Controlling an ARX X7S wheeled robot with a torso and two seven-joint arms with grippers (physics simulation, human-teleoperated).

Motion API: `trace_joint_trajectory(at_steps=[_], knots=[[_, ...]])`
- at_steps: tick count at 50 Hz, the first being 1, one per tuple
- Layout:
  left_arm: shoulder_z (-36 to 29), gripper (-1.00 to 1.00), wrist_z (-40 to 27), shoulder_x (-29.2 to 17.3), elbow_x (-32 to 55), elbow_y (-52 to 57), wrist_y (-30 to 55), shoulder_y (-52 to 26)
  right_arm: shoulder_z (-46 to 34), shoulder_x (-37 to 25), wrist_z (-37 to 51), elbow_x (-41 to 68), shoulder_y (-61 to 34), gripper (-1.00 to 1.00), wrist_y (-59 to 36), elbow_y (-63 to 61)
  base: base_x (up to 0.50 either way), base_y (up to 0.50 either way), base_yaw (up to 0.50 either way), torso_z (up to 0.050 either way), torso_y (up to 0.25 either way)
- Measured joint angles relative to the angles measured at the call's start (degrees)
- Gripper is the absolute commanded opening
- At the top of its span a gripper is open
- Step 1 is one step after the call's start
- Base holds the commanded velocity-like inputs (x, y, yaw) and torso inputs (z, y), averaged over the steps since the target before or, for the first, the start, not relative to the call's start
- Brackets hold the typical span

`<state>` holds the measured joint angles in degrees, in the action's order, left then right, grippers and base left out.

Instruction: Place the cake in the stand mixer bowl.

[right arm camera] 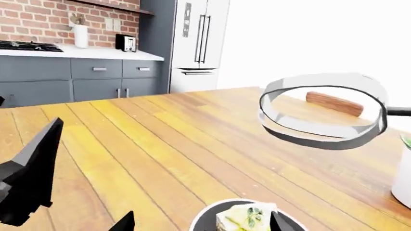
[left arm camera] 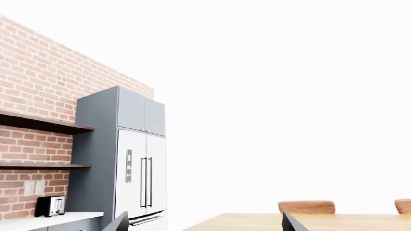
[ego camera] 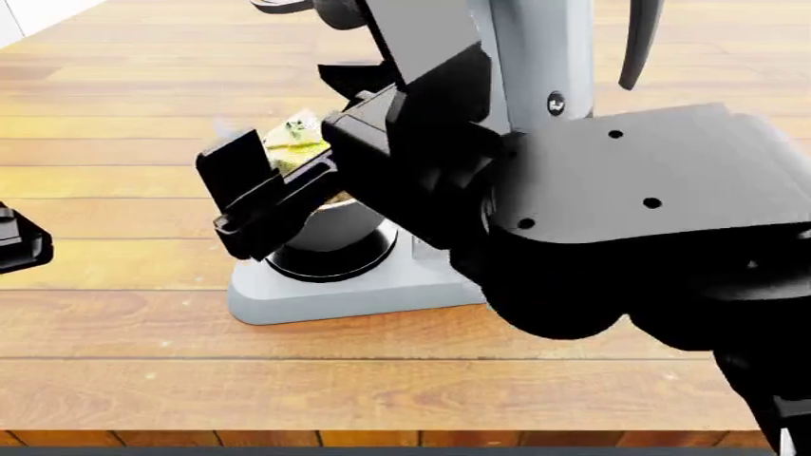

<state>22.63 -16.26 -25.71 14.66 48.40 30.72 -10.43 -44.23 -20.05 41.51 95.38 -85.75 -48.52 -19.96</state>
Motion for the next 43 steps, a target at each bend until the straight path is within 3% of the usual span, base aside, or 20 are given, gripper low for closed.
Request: trace_joint_trajectory(at_steps=[13,25,33,43], knots=[[-0.99,1.0,-0.4,-0.18,-0.13,0.26,0.39,-0.46,8.96,-13.1,7.86,11.89,3.79,1.0,3.56,-19.09,0.0,0.0,0.0,0.0,0.0],[-1.79,1.0,-0.69,-0.42,-0.16,0.54,0.82,-0.9,23.74,-29.76,9.21,18.36,9.97,1.0,10.96,-28.68,0.0,0.0,0.0,0.0,0.0],[-2.25,1.0,-0.88,-0.7,-0.13,0.68,1.25,-1.35,40.78,-39.59,9.26,21.93,18.46,1.0,16.83,-30.77,0.0,0.0,0.0,0.0,0.0],[-2.79,1.0,-1.13,-1.24,0.06,1.11,2.16,-2.36,65.92,-43.7,11.45,27.17,29.93,1.0,17.83,-29.99,0.0,0.0,0.0,0.0,0.0]])
